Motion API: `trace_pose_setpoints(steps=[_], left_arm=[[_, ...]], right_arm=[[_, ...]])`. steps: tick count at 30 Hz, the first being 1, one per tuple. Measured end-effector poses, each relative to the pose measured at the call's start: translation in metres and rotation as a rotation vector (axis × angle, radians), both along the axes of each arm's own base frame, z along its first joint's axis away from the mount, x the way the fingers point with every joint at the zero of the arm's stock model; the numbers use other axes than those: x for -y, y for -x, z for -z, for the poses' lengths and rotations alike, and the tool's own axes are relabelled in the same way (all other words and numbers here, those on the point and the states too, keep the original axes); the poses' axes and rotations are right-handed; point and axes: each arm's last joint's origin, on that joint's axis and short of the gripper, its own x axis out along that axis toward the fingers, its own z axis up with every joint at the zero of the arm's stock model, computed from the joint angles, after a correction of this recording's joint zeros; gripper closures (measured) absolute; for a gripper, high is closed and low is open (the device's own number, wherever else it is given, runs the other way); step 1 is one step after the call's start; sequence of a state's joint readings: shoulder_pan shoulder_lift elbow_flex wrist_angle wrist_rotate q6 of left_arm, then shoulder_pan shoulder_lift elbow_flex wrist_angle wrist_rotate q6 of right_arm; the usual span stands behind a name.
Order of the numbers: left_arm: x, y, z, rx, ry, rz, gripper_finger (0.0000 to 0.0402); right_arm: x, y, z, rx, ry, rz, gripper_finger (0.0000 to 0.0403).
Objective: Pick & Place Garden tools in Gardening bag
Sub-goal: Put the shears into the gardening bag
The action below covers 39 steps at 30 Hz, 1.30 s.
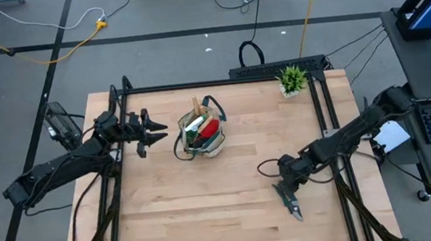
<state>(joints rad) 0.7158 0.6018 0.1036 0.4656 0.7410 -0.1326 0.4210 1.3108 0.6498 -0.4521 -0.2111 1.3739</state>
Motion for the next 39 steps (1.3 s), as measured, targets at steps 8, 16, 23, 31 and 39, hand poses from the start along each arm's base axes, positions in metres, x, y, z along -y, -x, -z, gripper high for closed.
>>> trace_pose_setpoints(steps=[8,16,23,31,39], left_arm=[[0.0,0.0,0.0,0.0,0.001,0.001,0.0256],[0.0,0.0,0.0,-0.001,0.004,0.002,0.0256],[0.0,0.0,0.001,-0.005,0.011,0.002,0.0256],[0.0,0.0,0.0,-0.004,0.011,0.002,0.0256],[0.0,0.0,0.0,-0.004,0.01,0.001,0.0256]], right_arm=[[-0.005,-0.012,0.019,-0.017,0.021,-0.024,0.0255],[-0.004,-0.011,0.027,-0.042,0.091,-0.021,0.0255],[0.0,-0.007,0.027,-0.075,0.15,0.006,0.0267],[0.002,-0.004,0.028,-0.108,0.168,0.03,0.0348],[0.003,-0.003,0.029,-0.111,0.203,0.038,0.0358]])
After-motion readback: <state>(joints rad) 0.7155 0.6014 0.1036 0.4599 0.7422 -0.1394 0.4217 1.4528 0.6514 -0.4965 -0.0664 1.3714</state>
